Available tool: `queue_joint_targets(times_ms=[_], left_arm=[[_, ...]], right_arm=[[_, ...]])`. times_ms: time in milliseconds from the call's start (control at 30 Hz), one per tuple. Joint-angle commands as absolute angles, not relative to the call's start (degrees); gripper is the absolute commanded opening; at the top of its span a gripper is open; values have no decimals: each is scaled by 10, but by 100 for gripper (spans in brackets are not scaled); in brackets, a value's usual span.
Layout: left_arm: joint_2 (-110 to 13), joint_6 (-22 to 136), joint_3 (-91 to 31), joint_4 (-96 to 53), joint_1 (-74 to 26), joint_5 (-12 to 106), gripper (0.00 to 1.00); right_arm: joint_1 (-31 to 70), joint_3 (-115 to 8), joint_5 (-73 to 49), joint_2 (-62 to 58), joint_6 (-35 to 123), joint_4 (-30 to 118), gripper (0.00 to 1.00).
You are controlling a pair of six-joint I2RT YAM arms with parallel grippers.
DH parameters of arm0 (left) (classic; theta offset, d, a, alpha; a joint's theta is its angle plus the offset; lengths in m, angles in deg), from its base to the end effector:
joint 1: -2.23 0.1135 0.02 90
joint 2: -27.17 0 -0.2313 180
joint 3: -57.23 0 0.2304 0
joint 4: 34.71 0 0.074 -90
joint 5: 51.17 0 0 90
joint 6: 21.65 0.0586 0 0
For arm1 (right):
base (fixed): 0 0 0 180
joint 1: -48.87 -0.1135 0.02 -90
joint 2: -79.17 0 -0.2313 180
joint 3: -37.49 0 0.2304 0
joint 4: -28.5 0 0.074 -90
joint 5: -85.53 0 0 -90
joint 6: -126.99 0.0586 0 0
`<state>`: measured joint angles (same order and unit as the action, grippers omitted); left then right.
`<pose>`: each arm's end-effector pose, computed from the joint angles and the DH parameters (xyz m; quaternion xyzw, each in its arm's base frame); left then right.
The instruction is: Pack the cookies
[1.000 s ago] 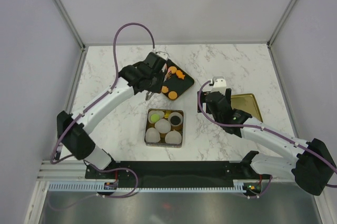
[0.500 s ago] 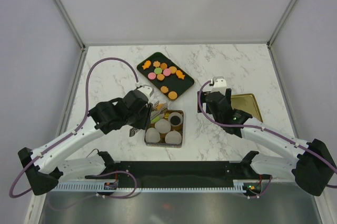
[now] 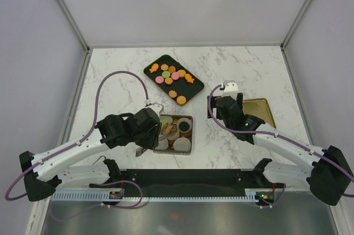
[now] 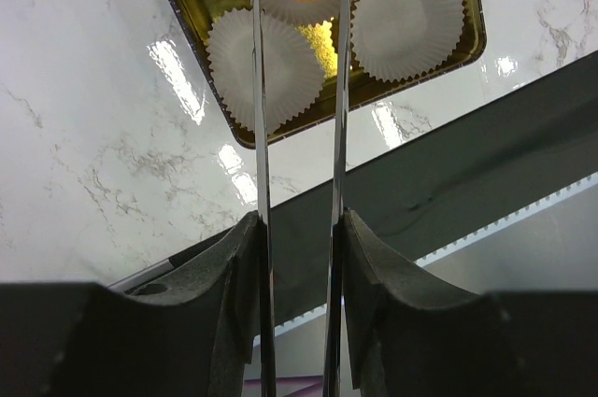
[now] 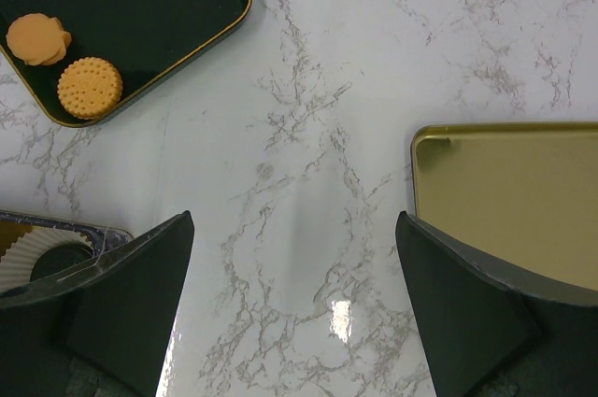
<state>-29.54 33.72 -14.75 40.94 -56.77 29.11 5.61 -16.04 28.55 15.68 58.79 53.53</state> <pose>0.1014 -0.1496 0.2530 0.1822 0.9462 -0.1297 0.2340 0.2000 0.1443 0.2100 -0.0294 0.8600 0.0256 0.5089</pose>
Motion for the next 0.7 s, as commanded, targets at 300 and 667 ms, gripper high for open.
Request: queue_joint_targets(times_ms=[300, 667], left_arm=[[-298, 293, -147, 403, -588, 272, 49], [-299, 296, -146, 389, -588, 270, 57]], right_arm=[[58, -165, 286, 161, 592, 523, 98], [59, -165, 282, 161, 592, 522, 98]])
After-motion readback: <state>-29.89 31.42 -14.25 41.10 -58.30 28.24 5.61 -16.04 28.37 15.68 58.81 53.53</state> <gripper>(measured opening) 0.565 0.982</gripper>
